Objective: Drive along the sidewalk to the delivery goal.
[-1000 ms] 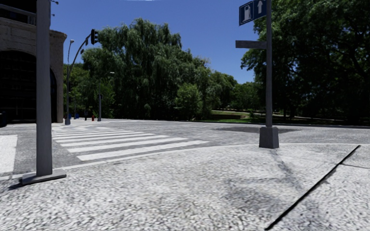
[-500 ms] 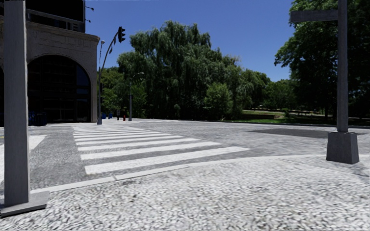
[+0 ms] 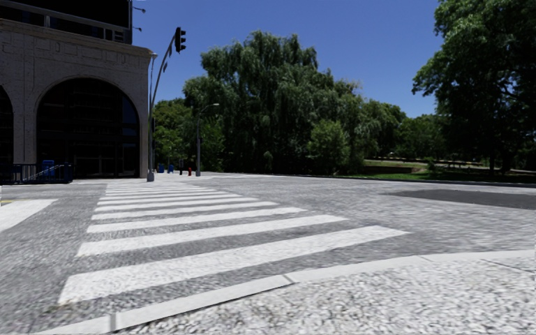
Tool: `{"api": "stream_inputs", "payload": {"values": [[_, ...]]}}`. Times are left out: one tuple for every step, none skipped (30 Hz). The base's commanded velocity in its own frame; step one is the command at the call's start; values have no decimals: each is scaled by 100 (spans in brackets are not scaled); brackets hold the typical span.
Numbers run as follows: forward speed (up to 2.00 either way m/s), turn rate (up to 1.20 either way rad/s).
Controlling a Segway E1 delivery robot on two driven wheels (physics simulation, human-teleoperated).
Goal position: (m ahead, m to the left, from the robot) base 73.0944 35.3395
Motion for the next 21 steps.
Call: {"api": "stream_inputs", "payload": {"values": [[200,45],[200,46],[200,46],[200,46],[200,46],[200,46],[200,46],[200,46],[200,47],[200,47],[200,47],[200,47],[200,47],[200,47],[200,47],[200,47],[200,47],[200,47],[200,47],[200,47],[200,47]]}}
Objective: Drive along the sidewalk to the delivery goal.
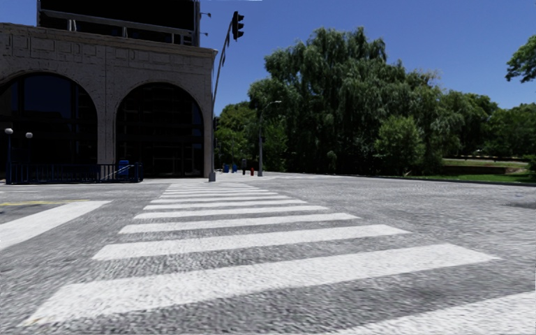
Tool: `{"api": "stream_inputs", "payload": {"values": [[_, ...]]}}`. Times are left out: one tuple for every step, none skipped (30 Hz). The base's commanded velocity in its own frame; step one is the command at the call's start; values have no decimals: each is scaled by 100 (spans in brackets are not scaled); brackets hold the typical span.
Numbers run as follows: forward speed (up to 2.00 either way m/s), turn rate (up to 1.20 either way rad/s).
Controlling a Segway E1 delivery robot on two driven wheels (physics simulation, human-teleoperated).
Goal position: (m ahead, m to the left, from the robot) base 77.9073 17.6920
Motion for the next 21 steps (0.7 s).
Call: {"api": "stream_inputs", "payload": {"values": [[200,47],[200,47],[200,47],[200,47],[200,47],[200,47],[200,47],[200,47],[200,47],[200,47],[200,47],[200,47],[200,47],[200,47],[200,47],[200,47],[200,47],[200,47],[200,47],[200,47],[200,47]]}}
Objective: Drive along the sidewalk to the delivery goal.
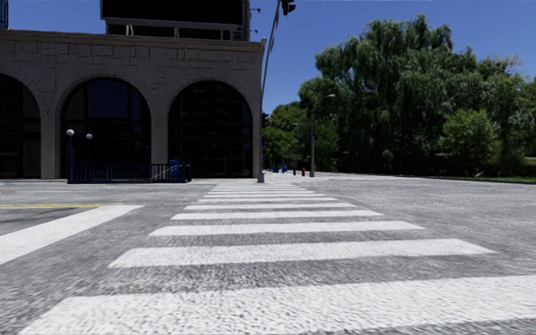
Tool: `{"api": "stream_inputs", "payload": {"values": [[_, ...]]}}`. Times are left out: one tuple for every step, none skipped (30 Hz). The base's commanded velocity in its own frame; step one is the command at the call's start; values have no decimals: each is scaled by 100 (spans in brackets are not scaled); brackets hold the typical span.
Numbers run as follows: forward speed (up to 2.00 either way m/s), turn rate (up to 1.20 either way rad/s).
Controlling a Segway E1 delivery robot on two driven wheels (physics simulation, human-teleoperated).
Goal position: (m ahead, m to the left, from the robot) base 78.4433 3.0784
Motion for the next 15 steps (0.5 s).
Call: {"api": "stream_inputs", "payload": {"values": [[200,47],[200,47],[200,47],[200,47],[200,47],[200,47],[200,47],[200,47],[200,41],[200,28],[200,28],[200,0],[200,0],[200,0],[200,0]]}}
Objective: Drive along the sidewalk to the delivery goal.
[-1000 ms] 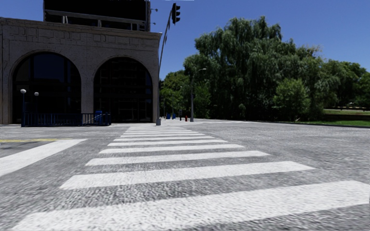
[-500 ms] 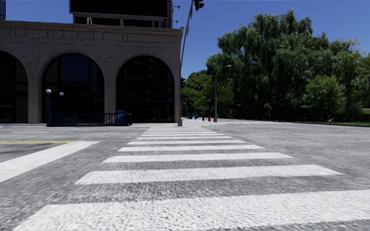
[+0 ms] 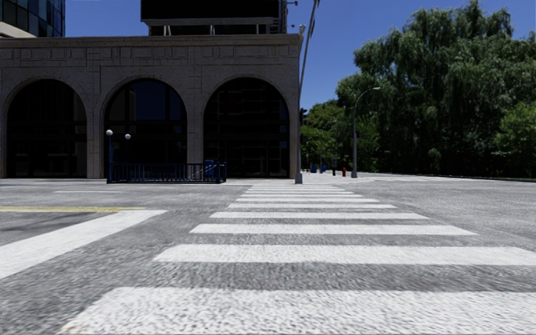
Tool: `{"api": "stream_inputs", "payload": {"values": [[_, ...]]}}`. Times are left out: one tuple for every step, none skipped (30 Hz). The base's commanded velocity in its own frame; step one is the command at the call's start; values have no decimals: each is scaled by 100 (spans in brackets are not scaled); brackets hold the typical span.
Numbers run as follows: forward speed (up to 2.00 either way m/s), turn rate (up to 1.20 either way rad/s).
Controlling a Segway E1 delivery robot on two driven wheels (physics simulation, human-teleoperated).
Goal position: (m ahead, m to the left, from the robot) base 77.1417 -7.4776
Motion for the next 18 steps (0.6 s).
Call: {"api": "stream_inputs", "payload": {"values": [[200,0],[200,0],[200,0],[200,0],[200,0],[200,0],[200,0],[200,0],[200,0],[200,0],[200,0],[200,0],[200,0],[200,-44],[200,-47],[200,-47],[200,-48],[200,-48]]}}
